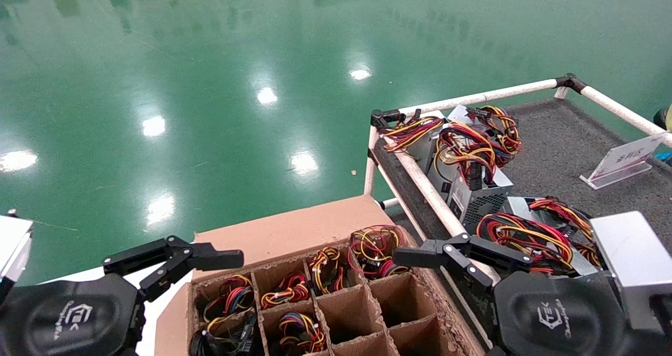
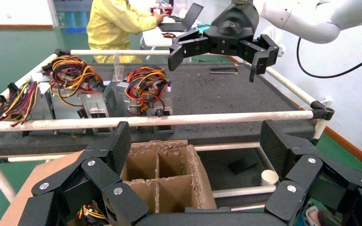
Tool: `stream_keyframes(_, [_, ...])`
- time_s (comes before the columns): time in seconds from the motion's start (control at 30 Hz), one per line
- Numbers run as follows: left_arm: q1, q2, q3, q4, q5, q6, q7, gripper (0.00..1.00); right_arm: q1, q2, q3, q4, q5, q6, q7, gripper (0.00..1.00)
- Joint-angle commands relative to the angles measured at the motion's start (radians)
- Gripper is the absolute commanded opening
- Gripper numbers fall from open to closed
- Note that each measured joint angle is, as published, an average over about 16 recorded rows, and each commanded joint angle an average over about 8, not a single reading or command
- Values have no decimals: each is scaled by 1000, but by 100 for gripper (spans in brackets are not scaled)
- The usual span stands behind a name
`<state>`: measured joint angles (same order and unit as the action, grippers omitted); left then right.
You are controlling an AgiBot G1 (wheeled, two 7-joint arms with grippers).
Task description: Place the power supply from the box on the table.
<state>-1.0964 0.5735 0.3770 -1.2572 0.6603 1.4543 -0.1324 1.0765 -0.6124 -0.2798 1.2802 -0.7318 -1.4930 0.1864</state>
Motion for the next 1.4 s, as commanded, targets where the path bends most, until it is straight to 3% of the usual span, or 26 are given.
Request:
stream_keyframes(0.03, [0, 0, 0, 0, 0, 0, 0, 39, 0, 0, 0, 0, 0, 0, 0, 100])
stream_keyframes(0.13, [0, 0, 0, 0, 0, 0, 0, 24, 0, 0, 0, 0, 0, 0, 0, 100])
stream_keyframes(0.2, [0, 0, 0, 0, 0, 0, 0, 3, 0, 0, 0, 0, 0, 0, 0, 100])
stream_keyframes(0.23, [0, 0, 0, 0, 0, 0, 0, 0, 0, 0, 0, 0, 0, 0, 0, 100])
stream_keyframes(1.4, [0, 0, 0, 0, 0, 0, 0, 0, 0, 0, 0, 0, 0, 0, 0, 100])
